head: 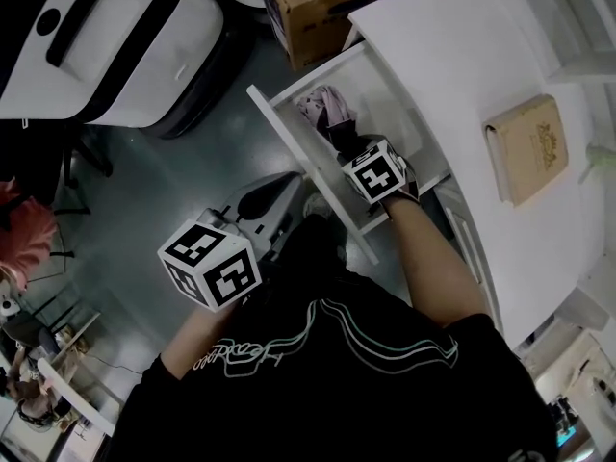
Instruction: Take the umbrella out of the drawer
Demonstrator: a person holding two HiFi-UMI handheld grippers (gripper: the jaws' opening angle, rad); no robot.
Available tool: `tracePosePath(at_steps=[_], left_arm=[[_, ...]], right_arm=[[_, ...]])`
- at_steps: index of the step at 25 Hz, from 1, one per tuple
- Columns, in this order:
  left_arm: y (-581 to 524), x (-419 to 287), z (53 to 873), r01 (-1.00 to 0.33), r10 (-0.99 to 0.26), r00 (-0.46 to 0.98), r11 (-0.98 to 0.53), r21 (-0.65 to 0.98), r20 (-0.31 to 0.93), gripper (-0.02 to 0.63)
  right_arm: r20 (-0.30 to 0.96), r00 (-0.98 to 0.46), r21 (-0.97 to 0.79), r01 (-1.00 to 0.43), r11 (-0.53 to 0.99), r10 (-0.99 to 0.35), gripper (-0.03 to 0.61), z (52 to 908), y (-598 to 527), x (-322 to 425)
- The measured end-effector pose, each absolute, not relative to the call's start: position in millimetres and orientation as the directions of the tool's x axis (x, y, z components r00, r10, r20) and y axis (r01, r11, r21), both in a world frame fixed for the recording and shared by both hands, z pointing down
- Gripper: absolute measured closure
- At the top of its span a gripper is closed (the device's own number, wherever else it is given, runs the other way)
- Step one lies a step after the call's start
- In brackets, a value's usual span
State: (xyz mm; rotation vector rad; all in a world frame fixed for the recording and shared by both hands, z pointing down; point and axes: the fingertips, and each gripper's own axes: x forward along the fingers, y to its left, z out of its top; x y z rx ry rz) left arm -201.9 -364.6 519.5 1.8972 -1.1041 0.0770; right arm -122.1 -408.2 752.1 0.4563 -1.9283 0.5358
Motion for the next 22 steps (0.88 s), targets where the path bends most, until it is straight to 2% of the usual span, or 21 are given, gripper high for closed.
tracePosePath(at_steps=[14,22], left_arm=[[-309,-166,452,-0.735,-0.708,0.583,-0.251,0.63,0.398,0.594],[-265,-128,400,-0.736,-0.728,0.594,-0.32,0.596,0.342,0.594]], right_arm=[[0.813,-0.535,-0.146,-0.571,0.808,-0.231,0.373,619,-381,-101],[0.68,-0.641,-0.142,-0.591,0.794,-0.355,0.373,511,-335,-75]])
